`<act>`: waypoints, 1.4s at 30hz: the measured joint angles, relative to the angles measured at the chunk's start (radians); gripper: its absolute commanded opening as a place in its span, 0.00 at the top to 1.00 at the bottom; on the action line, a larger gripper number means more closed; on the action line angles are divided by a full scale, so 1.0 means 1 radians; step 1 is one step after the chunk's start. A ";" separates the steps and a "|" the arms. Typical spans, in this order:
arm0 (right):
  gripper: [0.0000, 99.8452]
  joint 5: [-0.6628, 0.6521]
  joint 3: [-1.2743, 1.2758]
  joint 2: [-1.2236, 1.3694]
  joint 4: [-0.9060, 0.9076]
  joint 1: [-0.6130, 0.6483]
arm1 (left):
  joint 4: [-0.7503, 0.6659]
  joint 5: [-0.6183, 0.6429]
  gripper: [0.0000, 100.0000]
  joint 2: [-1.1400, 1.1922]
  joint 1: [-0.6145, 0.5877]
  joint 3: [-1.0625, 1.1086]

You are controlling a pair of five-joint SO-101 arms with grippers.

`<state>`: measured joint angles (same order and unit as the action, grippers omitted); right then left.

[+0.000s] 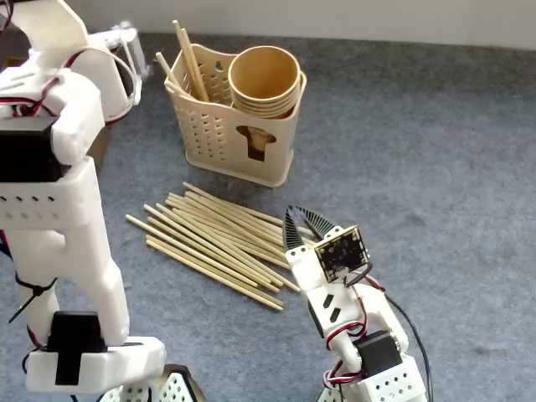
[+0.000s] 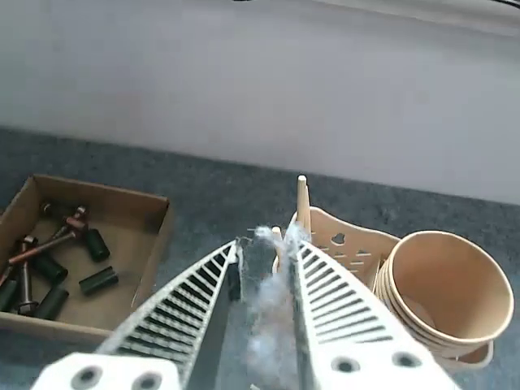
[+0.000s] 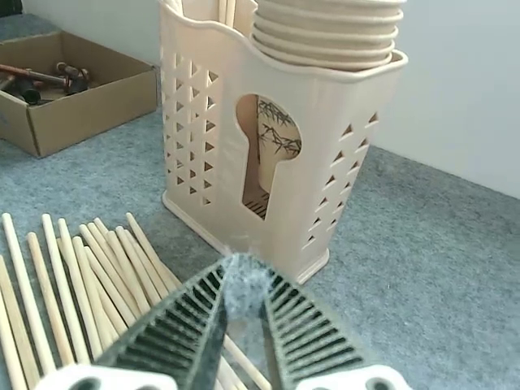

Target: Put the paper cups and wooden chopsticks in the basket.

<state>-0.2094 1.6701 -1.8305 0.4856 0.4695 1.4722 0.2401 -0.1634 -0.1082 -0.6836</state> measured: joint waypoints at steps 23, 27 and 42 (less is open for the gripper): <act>0.99 -0.003 0.003 0.006 0.000 0.000 | 0.203 0.000 1.00 -0.339 -0.003 0.362; 0.99 -0.003 0.003 0.006 0.000 0.000 | 0.054 0.000 1.00 -0.539 -0.003 0.638; 0.99 -0.003 0.003 0.006 0.000 0.000 | -0.292 -0.032 1.00 -1.163 -0.003 1.450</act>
<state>-0.2125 1.6732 -1.8243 0.4856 0.4695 1.1807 0.2079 -1.3265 -0.1112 0.7664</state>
